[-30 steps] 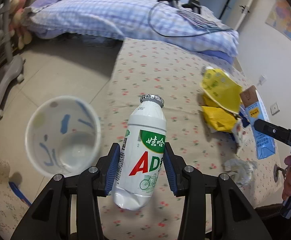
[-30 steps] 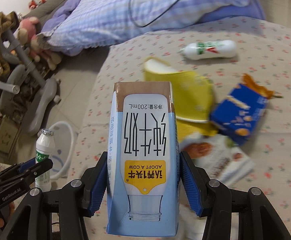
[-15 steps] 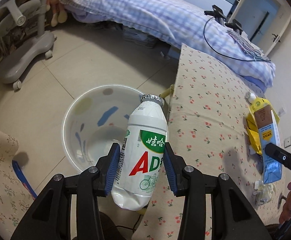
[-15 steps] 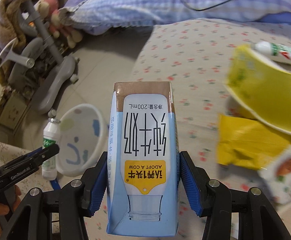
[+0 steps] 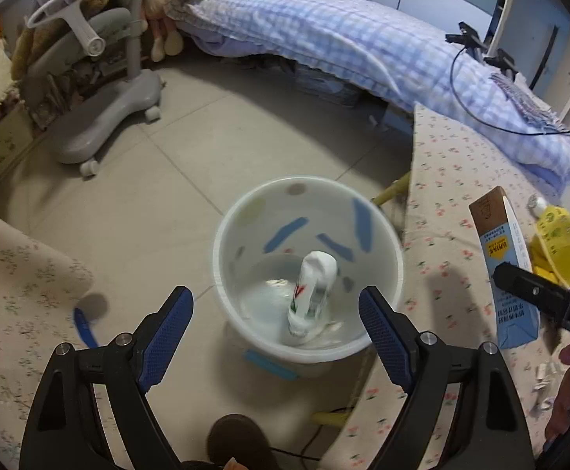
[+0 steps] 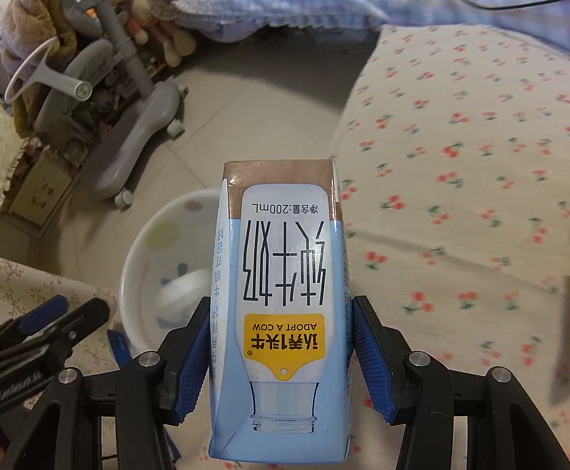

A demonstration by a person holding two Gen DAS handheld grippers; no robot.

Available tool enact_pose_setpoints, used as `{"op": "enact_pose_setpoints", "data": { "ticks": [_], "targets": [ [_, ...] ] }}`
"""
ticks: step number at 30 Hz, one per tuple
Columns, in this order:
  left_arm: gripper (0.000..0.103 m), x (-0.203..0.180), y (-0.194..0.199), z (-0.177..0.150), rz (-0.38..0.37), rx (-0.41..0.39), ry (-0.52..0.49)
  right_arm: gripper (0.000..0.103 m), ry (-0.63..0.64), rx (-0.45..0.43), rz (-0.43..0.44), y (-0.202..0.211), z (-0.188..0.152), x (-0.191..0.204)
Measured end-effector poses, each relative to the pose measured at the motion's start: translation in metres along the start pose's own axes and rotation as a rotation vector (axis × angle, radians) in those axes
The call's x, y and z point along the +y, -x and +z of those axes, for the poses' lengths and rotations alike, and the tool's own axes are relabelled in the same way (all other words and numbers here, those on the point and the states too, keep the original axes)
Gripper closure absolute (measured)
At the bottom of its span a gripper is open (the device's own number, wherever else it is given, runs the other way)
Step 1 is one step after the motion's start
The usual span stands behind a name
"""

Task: Collect trash
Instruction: 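Carry the bottle and carton over the wastebasket and open the left tool, then open the right tool to drop the milk carton into the wastebasket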

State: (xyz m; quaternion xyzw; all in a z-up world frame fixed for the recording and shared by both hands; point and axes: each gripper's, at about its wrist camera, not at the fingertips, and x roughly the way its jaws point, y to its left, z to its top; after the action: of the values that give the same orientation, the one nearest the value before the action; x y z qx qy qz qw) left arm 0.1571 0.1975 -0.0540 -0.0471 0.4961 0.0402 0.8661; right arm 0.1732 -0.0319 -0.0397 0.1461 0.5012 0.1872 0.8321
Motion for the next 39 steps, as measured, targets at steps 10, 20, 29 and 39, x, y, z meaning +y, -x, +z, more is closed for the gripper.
{"op": "enact_pose_setpoints", "data": {
  "ticks": [10,20,29,39],
  "targets": [
    [0.014,0.039,0.000,-0.012,0.040,0.024,0.022,0.044,0.070,0.064,0.030,-0.046,0.001,0.030],
    [0.005,0.056,0.000,-0.015,0.049,0.025,0.035,0.027,0.113,0.040,0.082,-0.065,0.007,0.046],
    [0.005,0.060,0.003,-0.014,0.030,0.028,0.055,0.012,0.147,-0.015,0.067,-0.042,0.006,0.050],
    [0.005,0.027,0.018,-0.020,-0.036,0.021,0.003,0.012,0.173,-0.024,-0.045,0.019,-0.009,0.023]
  ]
}}
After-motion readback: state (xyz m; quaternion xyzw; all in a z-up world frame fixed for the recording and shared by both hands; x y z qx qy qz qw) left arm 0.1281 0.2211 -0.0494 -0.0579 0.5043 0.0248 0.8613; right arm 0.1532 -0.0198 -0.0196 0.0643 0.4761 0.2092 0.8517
